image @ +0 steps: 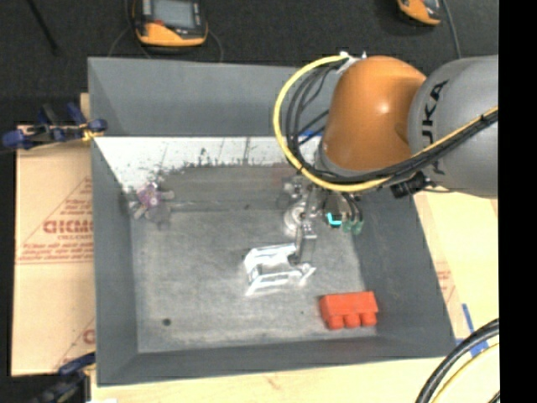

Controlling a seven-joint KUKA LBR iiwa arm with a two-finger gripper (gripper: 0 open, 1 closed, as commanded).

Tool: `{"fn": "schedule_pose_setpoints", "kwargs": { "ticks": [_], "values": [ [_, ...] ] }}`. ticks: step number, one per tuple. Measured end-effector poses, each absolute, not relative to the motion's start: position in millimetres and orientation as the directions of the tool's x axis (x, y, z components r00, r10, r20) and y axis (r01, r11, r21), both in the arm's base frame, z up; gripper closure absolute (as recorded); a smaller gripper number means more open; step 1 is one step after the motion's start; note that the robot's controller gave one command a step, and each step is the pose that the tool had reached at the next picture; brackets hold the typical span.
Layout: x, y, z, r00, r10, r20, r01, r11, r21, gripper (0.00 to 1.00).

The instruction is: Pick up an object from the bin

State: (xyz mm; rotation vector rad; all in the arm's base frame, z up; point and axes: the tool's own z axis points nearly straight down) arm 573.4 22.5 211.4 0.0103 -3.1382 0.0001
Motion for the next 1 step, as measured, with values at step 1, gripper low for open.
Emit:
{"fn": "schedule_pose_setpoints", "kwargs": {
  "ticks": [1],
  "values": [
    [553.6,-1.4,88.7,-0.963,-0.270,0.001,-0.270,0.963,-0.001,0.00]
  ]
}}
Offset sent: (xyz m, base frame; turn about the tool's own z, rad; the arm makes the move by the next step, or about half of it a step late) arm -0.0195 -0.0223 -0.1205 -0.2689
